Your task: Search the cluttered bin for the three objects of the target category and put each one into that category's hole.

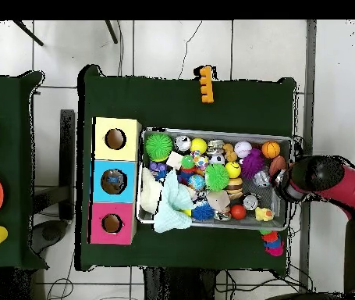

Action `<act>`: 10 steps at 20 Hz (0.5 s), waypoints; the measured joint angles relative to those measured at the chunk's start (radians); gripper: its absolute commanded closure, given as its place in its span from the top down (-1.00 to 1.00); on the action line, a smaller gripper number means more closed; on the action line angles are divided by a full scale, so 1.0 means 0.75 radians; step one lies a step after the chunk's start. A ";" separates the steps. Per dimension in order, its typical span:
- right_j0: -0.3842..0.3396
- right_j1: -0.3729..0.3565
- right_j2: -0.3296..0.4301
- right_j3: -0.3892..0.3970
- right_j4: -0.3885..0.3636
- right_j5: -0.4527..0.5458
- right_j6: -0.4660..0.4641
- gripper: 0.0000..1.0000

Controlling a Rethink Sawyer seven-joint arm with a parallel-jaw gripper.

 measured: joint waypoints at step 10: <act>-0.041 -0.009 0.000 -0.042 -0.002 0.013 0.000 -1.00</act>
